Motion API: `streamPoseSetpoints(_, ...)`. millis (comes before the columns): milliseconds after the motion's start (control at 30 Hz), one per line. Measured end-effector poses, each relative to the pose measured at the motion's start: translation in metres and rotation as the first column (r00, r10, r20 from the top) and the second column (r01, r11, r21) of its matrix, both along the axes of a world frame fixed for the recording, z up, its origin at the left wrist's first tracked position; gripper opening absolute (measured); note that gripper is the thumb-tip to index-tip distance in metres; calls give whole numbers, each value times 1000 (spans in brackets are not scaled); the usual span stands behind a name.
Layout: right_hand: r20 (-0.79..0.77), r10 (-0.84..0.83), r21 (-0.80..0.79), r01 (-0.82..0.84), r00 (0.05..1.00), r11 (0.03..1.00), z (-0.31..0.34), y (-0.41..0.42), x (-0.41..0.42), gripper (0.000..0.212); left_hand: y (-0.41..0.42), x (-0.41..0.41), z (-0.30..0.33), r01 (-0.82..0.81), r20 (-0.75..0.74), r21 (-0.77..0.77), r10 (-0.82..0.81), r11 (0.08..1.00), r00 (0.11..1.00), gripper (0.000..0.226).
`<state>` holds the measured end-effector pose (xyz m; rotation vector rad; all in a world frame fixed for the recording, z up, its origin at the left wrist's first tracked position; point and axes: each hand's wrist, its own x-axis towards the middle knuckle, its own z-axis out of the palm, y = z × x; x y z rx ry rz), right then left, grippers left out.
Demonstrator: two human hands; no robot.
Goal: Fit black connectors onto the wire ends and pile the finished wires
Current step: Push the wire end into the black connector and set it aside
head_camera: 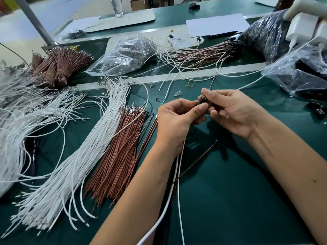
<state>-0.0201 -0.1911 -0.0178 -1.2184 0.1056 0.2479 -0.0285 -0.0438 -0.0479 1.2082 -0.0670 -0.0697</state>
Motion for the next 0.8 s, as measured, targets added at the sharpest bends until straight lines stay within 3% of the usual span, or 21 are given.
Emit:
streamPoseSetpoints(300, -4, 58, -19, -58, 998, 998, 3, -4, -1, 15, 1, -3, -1, -1, 14, 28, 0, 1000, 1000, 10)
streamPoseSetpoints(567, 133, 30, -32, -26, 991, 999, -4, -2, 0, 30, -6, 4, 1, -100, 1, 35, 100, 994, 995, 15)
streamPoseSetpoints(667, 227, -6, -119, 33, 974, 992, -7, -2, -1, 21, -5, 3, -1, -90, 37, 117, 86, 989, 996, 21)
streamPoseSetpoints(800, 261, -196, -23, 209, 945, 978, -7, -10, 6, 16, -7, 0, 0, -43, 57, 153, 35, 987, 998, 11)
